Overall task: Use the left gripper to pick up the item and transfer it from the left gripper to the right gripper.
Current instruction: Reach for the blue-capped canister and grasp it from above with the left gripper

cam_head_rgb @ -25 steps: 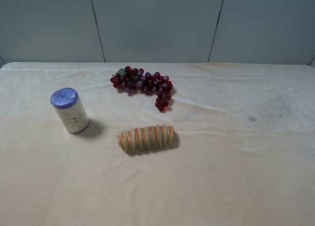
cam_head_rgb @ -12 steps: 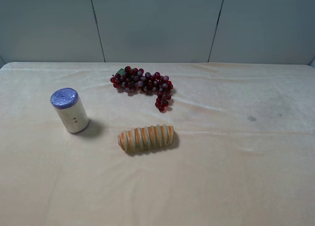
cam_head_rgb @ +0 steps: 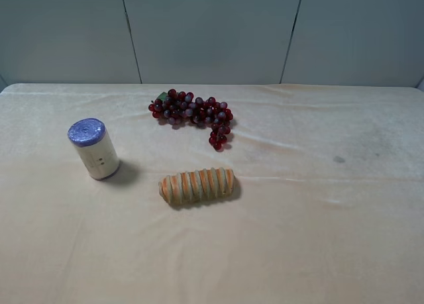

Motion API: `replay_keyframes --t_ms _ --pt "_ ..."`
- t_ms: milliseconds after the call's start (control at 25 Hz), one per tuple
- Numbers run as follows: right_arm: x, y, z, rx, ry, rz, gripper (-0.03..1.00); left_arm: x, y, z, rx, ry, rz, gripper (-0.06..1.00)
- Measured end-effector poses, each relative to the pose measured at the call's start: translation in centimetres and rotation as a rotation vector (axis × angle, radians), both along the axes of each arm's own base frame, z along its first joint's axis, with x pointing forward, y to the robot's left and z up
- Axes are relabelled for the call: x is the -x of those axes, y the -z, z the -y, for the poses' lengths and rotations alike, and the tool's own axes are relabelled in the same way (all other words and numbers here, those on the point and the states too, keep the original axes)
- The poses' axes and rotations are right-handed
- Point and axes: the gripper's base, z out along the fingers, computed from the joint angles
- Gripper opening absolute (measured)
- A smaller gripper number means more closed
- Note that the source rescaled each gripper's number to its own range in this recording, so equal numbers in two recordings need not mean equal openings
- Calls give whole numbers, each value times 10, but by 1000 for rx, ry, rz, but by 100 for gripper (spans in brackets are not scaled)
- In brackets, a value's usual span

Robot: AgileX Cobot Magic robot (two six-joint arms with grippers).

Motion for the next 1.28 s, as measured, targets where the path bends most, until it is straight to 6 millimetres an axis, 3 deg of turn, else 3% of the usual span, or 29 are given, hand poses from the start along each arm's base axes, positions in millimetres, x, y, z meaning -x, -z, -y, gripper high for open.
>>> replay_keyframes --t_ms 240,440,600,840,1280 --pt "0 0 0 0 0 0 100 -69 -29 -4 -11 77 -156 98" --pt "0 0 0 0 0 0 100 -128 -26 16 -52 231 -295 98" --pt "0 0 0 0 0 0 100 -171 2 47 -76 356 -452 98" --pt "0 0 0 0 0 1 100 -216 52 87 -110 454 -612 98" --pt "0 0 0 0 0 1 100 -261 118 109 -130 484 -706 98"
